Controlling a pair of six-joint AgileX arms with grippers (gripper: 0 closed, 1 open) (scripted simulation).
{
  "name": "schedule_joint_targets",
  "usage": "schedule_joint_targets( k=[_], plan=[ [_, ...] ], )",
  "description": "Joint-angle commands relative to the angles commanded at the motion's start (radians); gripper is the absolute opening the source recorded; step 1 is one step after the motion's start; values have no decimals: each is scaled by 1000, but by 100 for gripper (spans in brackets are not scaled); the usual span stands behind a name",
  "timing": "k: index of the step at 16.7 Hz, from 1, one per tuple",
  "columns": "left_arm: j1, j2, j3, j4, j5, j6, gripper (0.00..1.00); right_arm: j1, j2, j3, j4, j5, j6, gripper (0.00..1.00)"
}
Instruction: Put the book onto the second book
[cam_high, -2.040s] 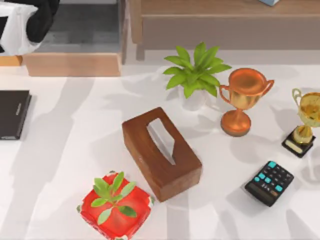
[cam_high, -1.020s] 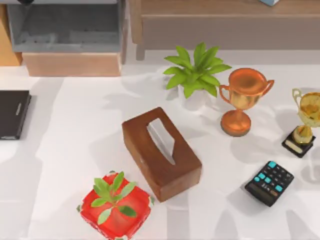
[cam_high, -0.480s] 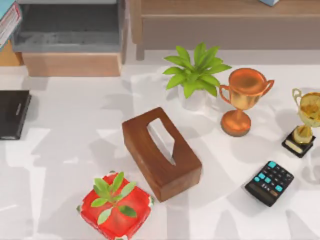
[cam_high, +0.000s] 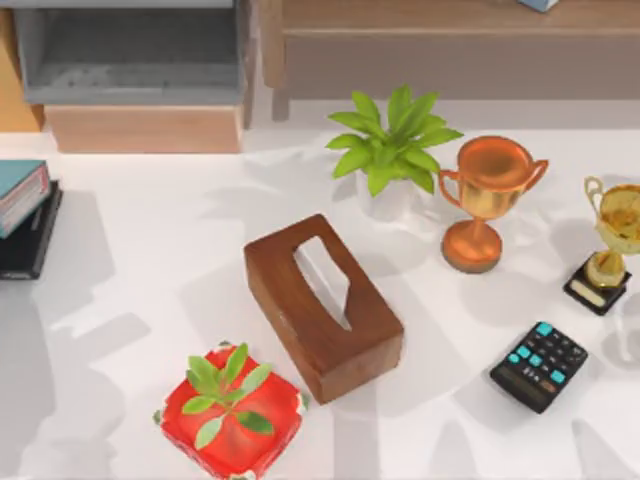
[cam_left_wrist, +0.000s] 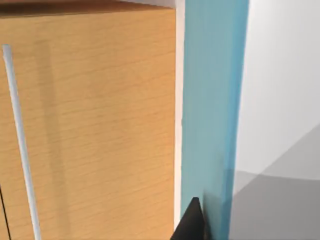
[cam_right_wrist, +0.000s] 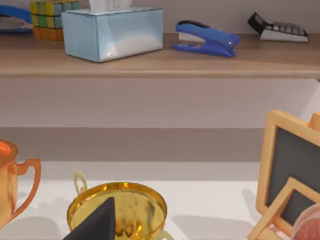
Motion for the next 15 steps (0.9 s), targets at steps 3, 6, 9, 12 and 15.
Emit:
schedule_joint_targets(
  k=[3,6,9,12,15],
  plan=[
    [-5,-2,1,1,0,0,0,0,0,0,0,0,0,100],
    [-6,15,9,8,-4,-3,0,0,0,0,0,0,0,100],
    [-7,23,13,11,-6,-4,0,0,0,0,0,0,0,100],
    [-7,23,13,11,-6,-4,15,0,0,0,0,0,0,100],
    [-7,23,13,11,-6,-4,38,0,0,0,0,0,0,100]
  ],
)
